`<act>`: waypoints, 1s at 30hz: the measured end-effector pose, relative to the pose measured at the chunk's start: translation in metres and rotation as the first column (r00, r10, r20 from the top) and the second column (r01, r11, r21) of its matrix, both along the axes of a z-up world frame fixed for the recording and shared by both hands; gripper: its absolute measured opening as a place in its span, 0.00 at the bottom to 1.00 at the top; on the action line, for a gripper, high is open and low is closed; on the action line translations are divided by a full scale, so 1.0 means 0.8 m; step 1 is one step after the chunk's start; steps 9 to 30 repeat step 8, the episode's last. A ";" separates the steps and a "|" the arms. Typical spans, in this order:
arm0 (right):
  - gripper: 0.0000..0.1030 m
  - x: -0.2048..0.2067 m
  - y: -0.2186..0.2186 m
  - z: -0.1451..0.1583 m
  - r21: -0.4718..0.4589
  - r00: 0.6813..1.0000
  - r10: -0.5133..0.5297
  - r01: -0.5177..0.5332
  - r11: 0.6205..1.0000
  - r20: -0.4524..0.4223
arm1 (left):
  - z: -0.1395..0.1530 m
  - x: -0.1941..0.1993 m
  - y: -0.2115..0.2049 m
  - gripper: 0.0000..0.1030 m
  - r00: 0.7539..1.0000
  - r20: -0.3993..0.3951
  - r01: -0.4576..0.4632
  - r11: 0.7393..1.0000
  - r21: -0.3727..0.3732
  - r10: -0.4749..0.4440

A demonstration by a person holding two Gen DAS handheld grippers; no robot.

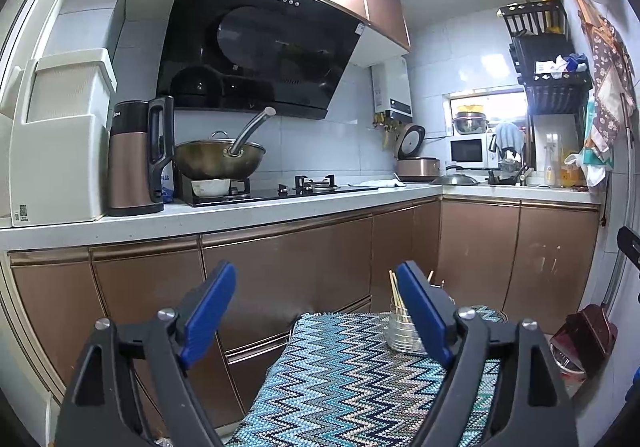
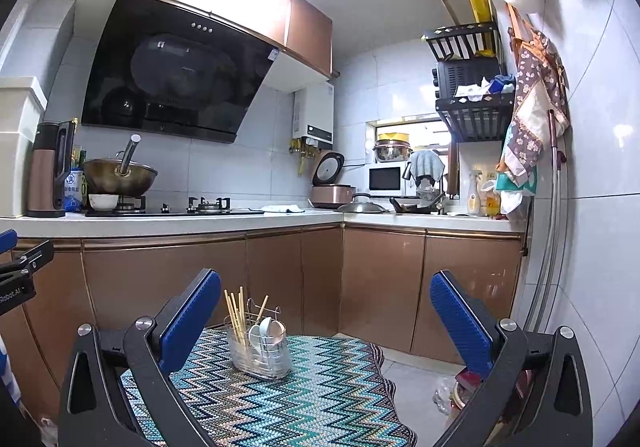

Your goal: Organize utensils

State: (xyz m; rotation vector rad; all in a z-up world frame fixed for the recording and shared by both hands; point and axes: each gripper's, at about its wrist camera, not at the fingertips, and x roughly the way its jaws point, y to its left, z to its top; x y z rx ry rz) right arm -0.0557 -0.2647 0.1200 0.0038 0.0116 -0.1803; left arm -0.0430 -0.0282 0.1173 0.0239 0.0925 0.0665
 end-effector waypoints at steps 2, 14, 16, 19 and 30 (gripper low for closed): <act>1.00 0.000 0.000 0.000 -0.002 1.000 0.001 -0.001 1.000 0.000 | 0.000 0.000 0.000 0.80 1.000 0.000 0.000 1.000 -0.001 0.000; 1.00 -0.001 0.003 0.002 -0.010 1.000 0.006 -0.006 1.000 -0.002 | -0.001 -0.002 0.005 0.80 1.000 -0.004 -0.004 1.000 -0.014 0.004; 1.00 -0.001 0.003 0.002 -0.010 1.000 0.006 -0.006 1.000 -0.002 | -0.001 -0.002 0.005 0.80 1.000 -0.004 -0.004 1.000 -0.014 0.004; 1.00 -0.001 0.003 0.002 -0.010 1.000 0.006 -0.006 1.000 -0.002 | -0.001 -0.002 0.005 0.80 1.000 -0.004 -0.004 1.000 -0.014 0.004; 1.00 -0.001 0.003 0.002 -0.010 1.000 0.006 -0.006 1.000 -0.002 | -0.001 -0.002 0.005 0.80 1.000 -0.004 -0.004 1.000 -0.014 0.004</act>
